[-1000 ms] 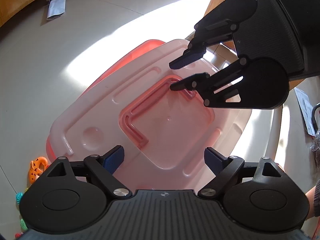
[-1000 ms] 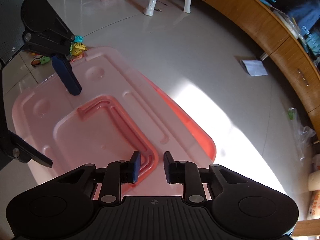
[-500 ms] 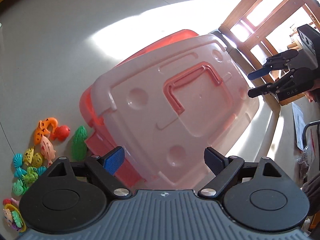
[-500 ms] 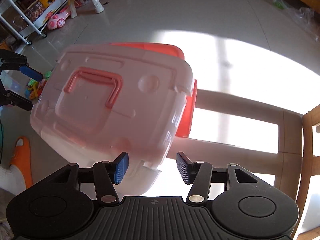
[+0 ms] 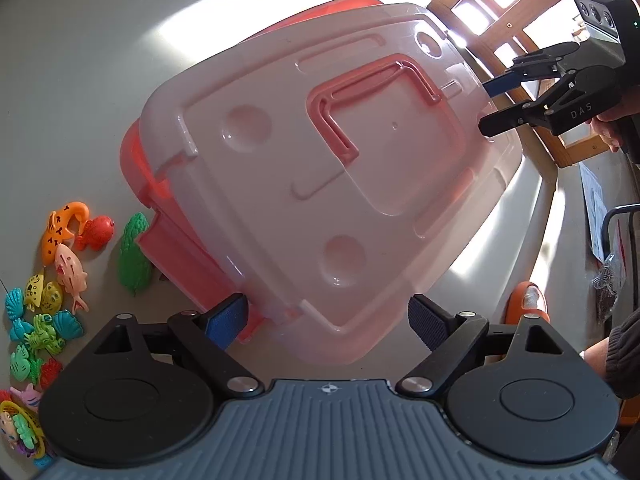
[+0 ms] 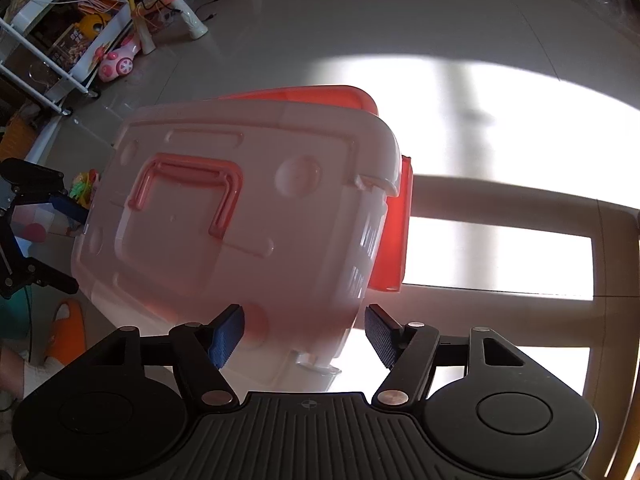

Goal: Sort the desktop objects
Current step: 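Lower the lid onto the bin rim and open the right gripper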

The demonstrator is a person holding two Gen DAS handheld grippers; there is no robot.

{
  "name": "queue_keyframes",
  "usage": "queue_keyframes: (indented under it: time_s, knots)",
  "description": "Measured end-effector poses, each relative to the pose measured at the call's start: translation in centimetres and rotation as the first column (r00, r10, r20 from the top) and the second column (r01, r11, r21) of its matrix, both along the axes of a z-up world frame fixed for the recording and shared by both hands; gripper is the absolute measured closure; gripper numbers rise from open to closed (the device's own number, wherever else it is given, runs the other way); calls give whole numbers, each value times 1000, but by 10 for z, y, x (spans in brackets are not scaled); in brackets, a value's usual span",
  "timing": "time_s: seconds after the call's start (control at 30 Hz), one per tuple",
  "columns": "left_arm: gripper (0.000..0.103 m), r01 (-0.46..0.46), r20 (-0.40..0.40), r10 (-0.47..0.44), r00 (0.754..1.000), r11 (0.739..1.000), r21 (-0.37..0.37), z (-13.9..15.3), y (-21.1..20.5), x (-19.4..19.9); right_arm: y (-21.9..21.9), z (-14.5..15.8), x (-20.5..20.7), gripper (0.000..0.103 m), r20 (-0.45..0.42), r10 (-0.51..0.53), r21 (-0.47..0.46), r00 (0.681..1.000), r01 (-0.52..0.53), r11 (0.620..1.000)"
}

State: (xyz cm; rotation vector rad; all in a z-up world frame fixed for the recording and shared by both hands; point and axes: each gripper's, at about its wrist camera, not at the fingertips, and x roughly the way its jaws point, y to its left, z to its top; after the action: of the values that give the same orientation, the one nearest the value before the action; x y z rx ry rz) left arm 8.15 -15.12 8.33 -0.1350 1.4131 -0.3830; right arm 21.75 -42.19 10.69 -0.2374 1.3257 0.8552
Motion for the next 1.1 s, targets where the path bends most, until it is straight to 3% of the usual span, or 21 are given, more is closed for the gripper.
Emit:
queue_keyframes:
  time_s: [0.2,0.23,0.3,0.47,0.93,1.1]
  knots:
    - [14,-45,-12,45,999,999,-28,-8,8,0,-6,-4,3,32,-29,-40,-2,999,40,999]
    - [14,-49,-13,49,999,998,-35,-9,7,0,-7,-4,3,33,-36,-42,5,998,42,999]
    - [14,-47,-11,46,999,997,-55,-9,6,0,-10,-3,4,47,-60,-38,36,997,40,999]
    - [14,-44,-6,44,999,998,-53,-8,3,-2,-8,-1,2,49,-47,-32,22,998,33,999]
    - [15,-98,-15,98,995,992,-73,-6,10,-2,11,29,18,56,78,-37,12,996,36,999]
    - [17,-92,-8,92,996,994,-59,-4,8,-1,36,15,18,59,129,31,-95,991,-19,995]
